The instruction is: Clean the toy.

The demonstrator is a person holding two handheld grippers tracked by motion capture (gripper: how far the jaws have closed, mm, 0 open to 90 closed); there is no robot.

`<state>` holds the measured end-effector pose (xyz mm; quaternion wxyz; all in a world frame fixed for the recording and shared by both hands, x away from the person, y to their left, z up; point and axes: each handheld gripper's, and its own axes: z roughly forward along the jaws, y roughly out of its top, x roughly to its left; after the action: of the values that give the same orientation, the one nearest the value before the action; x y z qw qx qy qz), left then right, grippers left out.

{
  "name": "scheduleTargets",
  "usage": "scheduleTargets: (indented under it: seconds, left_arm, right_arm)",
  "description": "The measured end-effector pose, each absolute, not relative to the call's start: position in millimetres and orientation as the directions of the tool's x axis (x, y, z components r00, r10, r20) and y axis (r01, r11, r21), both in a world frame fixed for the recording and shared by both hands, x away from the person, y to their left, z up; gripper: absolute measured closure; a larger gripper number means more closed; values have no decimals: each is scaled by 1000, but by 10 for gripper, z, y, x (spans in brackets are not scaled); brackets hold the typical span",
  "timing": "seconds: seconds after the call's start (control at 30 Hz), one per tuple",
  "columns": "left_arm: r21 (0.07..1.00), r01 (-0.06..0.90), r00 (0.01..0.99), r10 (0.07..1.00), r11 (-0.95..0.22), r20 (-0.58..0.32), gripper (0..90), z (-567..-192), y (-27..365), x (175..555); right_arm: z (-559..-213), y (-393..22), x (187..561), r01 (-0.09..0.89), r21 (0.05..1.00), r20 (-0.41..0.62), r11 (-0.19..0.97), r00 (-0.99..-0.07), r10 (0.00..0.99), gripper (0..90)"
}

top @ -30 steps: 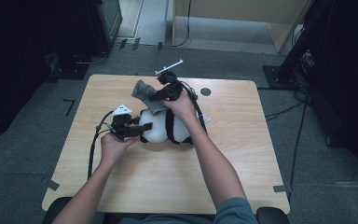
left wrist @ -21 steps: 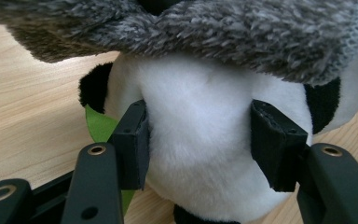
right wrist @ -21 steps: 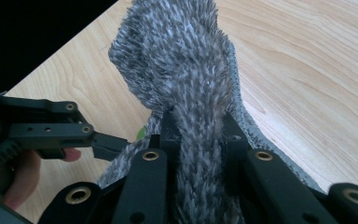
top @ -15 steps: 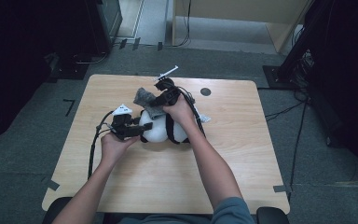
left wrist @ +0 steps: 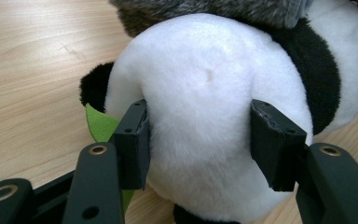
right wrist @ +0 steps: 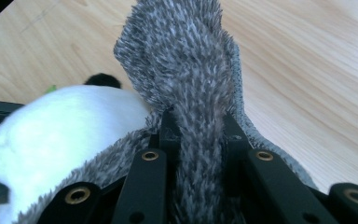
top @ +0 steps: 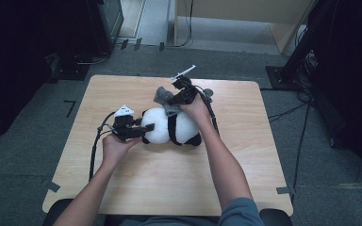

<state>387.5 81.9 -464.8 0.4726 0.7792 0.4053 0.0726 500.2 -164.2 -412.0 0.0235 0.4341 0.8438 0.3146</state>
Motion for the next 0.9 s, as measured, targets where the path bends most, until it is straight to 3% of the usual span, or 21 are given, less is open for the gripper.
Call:
scheduleTargets:
  seconds: [0.9]
  left_arm:
    - [796,562,665,695,-226,-272,448,-4658,817,3879]
  right_arm:
    - [-4269,-2562,4887,770,580,261,268,-487,834,772]
